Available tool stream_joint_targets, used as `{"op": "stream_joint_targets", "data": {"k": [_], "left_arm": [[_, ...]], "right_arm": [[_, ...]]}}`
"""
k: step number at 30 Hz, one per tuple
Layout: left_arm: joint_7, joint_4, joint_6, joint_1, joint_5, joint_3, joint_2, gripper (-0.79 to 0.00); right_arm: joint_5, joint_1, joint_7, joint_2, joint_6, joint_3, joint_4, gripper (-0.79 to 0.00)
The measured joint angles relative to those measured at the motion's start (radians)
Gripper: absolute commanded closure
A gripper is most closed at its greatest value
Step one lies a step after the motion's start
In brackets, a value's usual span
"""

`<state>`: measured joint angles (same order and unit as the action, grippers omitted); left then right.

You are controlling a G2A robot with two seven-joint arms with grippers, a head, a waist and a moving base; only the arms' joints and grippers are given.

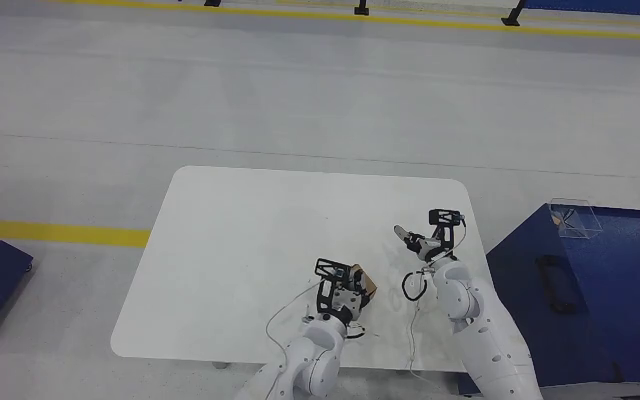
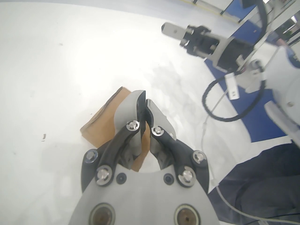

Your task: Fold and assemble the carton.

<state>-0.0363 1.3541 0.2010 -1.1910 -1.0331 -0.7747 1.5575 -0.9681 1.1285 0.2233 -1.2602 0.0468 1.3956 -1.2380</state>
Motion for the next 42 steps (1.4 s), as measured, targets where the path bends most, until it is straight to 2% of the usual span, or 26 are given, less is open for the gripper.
{"op": "stream_joint_targets", "data": {"k": [5, 7, 10, 16, 17, 18, 19, 21, 22, 26, 29, 33, 37, 42], "left_arm": [[-0.073, -0.041, 0.023, 0.015, -0.054, 0.008, 0.002, 0.0], [-0.068, -0.038, 0.034, 0.019, -0.049, 0.006, 0.007, 0.0], [0.002, 0.014, 0.006, -0.001, -0.02, -0.011, 0.007, 0.0], [0.241, 0.196, -0.08, -0.125, -0.057, -0.073, -0.016, 0.0], [0.283, 0.222, -0.091, -0.151, -0.075, -0.087, -0.022, -0.785], [0.312, 0.238, -0.089, -0.17, -0.084, -0.099, -0.026, -0.785], [0.334, 0.25, -0.082, -0.184, -0.088, -0.107, -0.027, -0.001], [0.347, 0.256, -0.074, -0.192, -0.087, -0.111, -0.028, -0.015], [0.346, 0.255, -0.074, -0.192, -0.086, -0.111, -0.028, -0.053], [0.343, 0.254, -0.075, -0.19, -0.086, -0.11, -0.027, -0.33], [0.343, 0.254, -0.075, -0.19, -0.086, -0.11, -0.027, -0.505], [0.343, 0.254, -0.075, -0.191, -0.086, -0.11, -0.027, -0.673], [0.343, 0.254, -0.075, -0.191, -0.086, -0.11, -0.027, -0.769], [0.343, 0.254, -0.075, -0.191, -0.086, -0.11, -0.027, -0.784]], "right_arm": [[0.0, 0.0, 0.0, 0.0, 0.0, 0.0, 0.0, -0.785], [0.0, 0.0, 0.0, 0.0, 0.0, 0.0, 0.0, -0.785], [0.0, 0.0, 0.0, 0.0, 0.0, 0.0, 0.0, -0.785], [0.0, 0.0, 0.0, 0.0, 0.0, 0.0, 0.0, -0.785], [0.0, 0.0, 0.0, 0.0, 0.0, 0.0, 0.0, -0.785], [0.0, 0.0, 0.0, 0.0, 0.0, 0.0, 0.0, -0.785], [0.0, 0.0, 0.0, 0.0, 0.0, 0.0, 0.0, -0.784], [0.0, 0.0, 0.0, 0.0, 0.0, 0.0, 0.0, -0.784], [0.0, 0.0, 0.0, 0.0, 0.0, 0.0, 0.0, -0.784], [0.0, 0.0, 0.0, 0.0, 0.0, 0.0, 0.0, -0.784], [0.0, 0.0, 0.0, 0.0, 0.0, 0.0, 0.0, -0.784], [0.0, 0.0, 0.0, 0.0, 0.0, 0.0, 0.0, -0.784], [0.0, 0.0, 0.0, 0.0, 0.0, 0.0, 0.0, -0.785], [0.0, 0.0, 0.0, 0.0, 0.0, 0.0, 0.0, -0.785]]}}
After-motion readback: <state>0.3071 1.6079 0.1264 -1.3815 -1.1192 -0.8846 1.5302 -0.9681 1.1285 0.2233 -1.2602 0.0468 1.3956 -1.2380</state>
